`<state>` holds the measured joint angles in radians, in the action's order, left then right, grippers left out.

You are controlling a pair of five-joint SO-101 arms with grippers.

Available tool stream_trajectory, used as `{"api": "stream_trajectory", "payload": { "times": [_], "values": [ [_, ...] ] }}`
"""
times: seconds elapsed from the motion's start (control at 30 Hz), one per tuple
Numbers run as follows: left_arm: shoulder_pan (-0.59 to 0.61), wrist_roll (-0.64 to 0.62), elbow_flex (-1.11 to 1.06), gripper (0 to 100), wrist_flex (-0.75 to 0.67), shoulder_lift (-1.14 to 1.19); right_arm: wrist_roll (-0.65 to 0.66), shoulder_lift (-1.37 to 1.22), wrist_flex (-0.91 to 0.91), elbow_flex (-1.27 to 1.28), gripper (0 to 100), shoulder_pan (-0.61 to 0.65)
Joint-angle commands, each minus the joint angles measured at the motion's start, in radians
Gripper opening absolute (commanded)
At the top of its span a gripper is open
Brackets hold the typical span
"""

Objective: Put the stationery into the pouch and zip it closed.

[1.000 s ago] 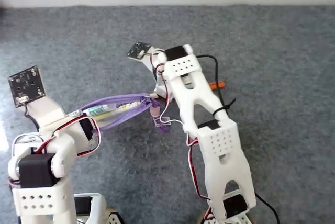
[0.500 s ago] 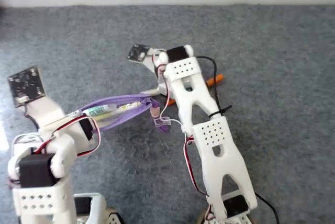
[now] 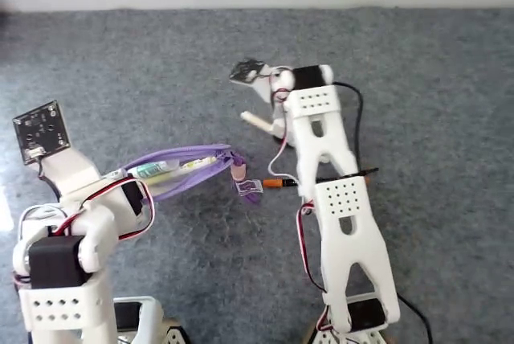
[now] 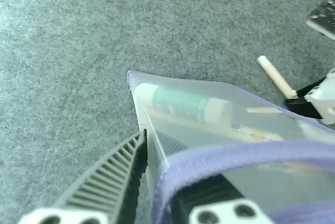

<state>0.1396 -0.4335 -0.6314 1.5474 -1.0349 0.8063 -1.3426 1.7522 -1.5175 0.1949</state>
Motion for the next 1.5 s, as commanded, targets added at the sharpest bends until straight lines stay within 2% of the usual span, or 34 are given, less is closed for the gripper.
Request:
{"api": "stream_trajectory", "payload": {
  "times": [0.0,0.1,0.27,0.7,0.83,1.0,1.23,1.47],
  "values": [
    [0.003,-0.012,0.002,1,-0.021,0.015,-0.003,0.01,0.047,-0.124,0.8,-0.074],
    [0.003,-0.012,0.002,1,-0.021,0.015,-0.086,0.05,0.048,-0.164,0.8,-0.082],
    [0.003,-0.012,0.004,1,-0.021,0.015,-0.193,0.254,0.048,-0.02,0.8,-0.081],
    [0.003,-0.012,0.004,1,-0.021,0.021,-0.445,1.0,0.045,0.671,0.8,-0.064],
    [0.009,-0.012,0.004,1,-0.021,0.02,-0.52,1.225,0.045,0.839,0.8,-0.024],
    [0.009,-0.012,0.004,1,-0.021,0.015,-0.661,1.504,0.045,1.033,0.8,0.077],
    [0.009,-0.012,0.004,1,-0.021,0.015,-0.822,1.882,0.022,1.212,0.8,0.294],
    [0.009,-0.012,0.004,1,-0.021,0.014,-1.068,2.163,-0.248,1.444,0.8,0.509]
  ]
}}
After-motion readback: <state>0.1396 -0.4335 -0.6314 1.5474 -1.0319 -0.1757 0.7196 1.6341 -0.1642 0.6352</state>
